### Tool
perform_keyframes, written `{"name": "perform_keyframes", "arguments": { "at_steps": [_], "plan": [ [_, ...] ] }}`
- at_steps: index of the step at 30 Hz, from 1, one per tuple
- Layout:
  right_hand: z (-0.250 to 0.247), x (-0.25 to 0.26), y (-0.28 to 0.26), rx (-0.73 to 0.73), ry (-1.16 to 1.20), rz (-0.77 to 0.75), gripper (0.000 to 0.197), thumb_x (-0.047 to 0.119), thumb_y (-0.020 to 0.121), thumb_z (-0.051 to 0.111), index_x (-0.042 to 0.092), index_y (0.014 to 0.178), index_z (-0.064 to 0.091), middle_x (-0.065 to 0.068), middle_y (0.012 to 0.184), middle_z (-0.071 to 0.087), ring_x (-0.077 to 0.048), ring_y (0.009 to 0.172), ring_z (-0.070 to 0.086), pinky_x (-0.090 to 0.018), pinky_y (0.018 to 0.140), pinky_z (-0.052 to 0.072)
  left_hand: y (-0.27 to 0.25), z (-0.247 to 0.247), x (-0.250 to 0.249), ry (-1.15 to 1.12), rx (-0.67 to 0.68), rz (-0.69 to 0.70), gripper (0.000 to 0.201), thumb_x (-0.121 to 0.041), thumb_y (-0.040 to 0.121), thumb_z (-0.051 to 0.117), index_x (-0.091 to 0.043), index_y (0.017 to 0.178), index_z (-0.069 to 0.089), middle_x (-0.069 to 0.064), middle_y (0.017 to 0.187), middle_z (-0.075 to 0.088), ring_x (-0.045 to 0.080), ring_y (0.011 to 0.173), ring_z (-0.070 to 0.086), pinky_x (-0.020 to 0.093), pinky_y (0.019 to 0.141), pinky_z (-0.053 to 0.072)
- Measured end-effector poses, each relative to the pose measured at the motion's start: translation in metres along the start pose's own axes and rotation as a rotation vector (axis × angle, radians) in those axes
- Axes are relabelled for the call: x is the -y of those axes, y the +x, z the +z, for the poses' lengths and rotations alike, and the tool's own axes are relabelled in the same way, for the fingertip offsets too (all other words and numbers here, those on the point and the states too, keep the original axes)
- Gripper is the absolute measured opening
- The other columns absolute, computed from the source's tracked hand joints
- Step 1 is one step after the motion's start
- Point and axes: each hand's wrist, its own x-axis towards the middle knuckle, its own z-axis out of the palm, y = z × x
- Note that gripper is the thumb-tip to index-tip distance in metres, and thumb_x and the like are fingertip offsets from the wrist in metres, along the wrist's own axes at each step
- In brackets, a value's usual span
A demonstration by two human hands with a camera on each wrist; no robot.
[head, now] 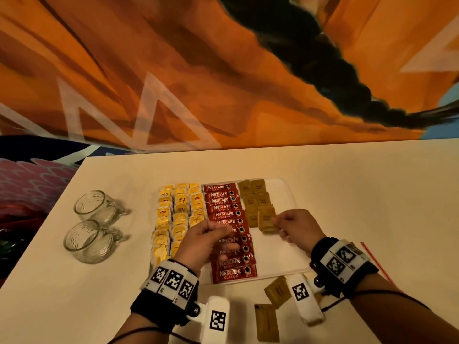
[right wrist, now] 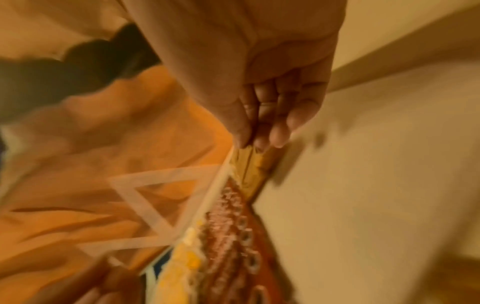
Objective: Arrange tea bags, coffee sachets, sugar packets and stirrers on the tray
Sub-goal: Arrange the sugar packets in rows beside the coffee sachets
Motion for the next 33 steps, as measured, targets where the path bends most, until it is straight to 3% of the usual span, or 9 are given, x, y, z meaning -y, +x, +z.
{"name": "perform_keyframes", "arguments": {
  "at_steps": [4,9,15,19,23,26,29,31,33],
  "plan": [
    [0.003,-0.026,0.006,0.051,-0.101,0.051,0.013,0.021,0.09,0.066,0.01,0.089,0.072,0.003,0.067,0.063,-0.006,0.052,0.052,-0.01,0.043,0.038,0.005,-0.01,0.007,0.033,-0.044,-0.02,0.013,-0.013,0.083,0.07,-0.009,0.086,0.059,0.008,0.083,0.074,0.02,0.066,0.071,0.024,0.046,0.048],
    [0.016,-0.033,0.015,0.057,-0.258,0.024,0.016,0.035,0.085,0.07,0.028,0.072,0.07,0.011,0.069,0.062,-0.008,0.063,0.054,-0.025,0.063,0.042,0.012,-0.013,0.015,0.108,-0.045,-0.021,0.011,-0.014,0.083,0.07,-0.01,0.084,0.06,0.006,0.076,0.07,0.015,0.064,0.068,0.025,0.05,0.05],
    [0.016,-0.027,0.012,0.045,-0.301,0.025,0.02,0.038,0.082,0.073,0.029,0.065,0.068,0.01,0.071,0.065,-0.013,0.069,0.06,-0.033,0.069,0.052,0.013,-0.014,0.018,0.188,-0.026,0.005,0.012,-0.013,0.082,0.071,-0.009,0.082,0.059,0.006,0.079,0.069,0.015,0.067,0.067,0.027,0.054,0.05],
    [0.002,-0.025,-0.004,0.011,-0.149,0.002,0.015,0.024,0.077,0.079,0.015,0.085,0.07,0.006,0.073,0.064,-0.011,0.065,0.057,-0.026,0.065,0.047,0.004,-0.015,0.026,0.515,-0.01,0.202,0.015,-0.019,0.081,0.073,-0.016,0.078,0.059,0.001,0.087,0.069,0.016,0.081,0.066,0.031,0.067,0.052],
    [-0.031,-0.032,-0.034,0.055,-0.203,-0.023,0.011,0.023,0.074,0.081,0.017,0.081,0.075,0.006,0.075,0.069,-0.011,0.073,0.062,-0.024,0.07,0.048,-0.014,-0.005,0.046,0.959,0.17,0.325,0.019,-0.026,0.08,0.073,-0.034,0.08,0.056,-0.011,0.089,0.068,0.003,0.084,0.064,0.033,0.082,0.054],
    [-0.048,-0.041,-0.057,0.112,-0.327,-0.015,0.015,0.03,0.07,0.083,0.021,0.078,0.076,0.008,0.08,0.072,-0.008,0.081,0.065,-0.022,0.07,0.049,-0.029,0.013,0.06,1.113,0.217,0.282,0.023,-0.045,0.075,0.074,-0.039,0.086,0.056,-0.014,0.088,0.066,0.003,0.082,0.062,0.034,0.08,0.055],
    [-0.05,-0.048,-0.073,0.121,-0.619,-0.008,0.028,0.047,0.066,0.082,0.025,0.082,0.072,0.011,0.085,0.068,-0.009,0.083,0.063,-0.026,0.07,0.05,-0.043,0.029,0.075,1.291,0.176,0.17,0.045,-0.059,0.064,0.075,-0.037,0.099,0.056,-0.016,0.091,0.062,0.005,0.085,0.059,0.029,0.077,0.052],
    [-0.048,-0.053,-0.081,0.131,-0.777,-0.021,0.036,0.053,0.067,0.079,0.027,0.09,0.069,0.01,0.094,0.066,-0.013,0.09,0.063,-0.026,0.071,0.048,-0.05,0.038,0.085,1.424,0.128,0.118,0.046,-0.061,0.063,0.074,-0.034,0.096,0.057,-0.014,0.092,0.061,0.008,0.086,0.059,0.029,0.077,0.051],
    [-0.047,-0.059,-0.083,0.145,-0.799,-0.038,0.031,0.051,0.069,0.078,0.028,0.087,0.067,0.007,0.098,0.067,-0.015,0.092,0.063,-0.026,0.071,0.048,-0.053,0.041,0.092,1.439,0.085,0.076,0.035,-0.058,0.065,0.074,-0.033,0.085,0.059,-0.011,0.091,0.062,0.011,0.086,0.059,0.028,0.075,0.048]
  ]
}}
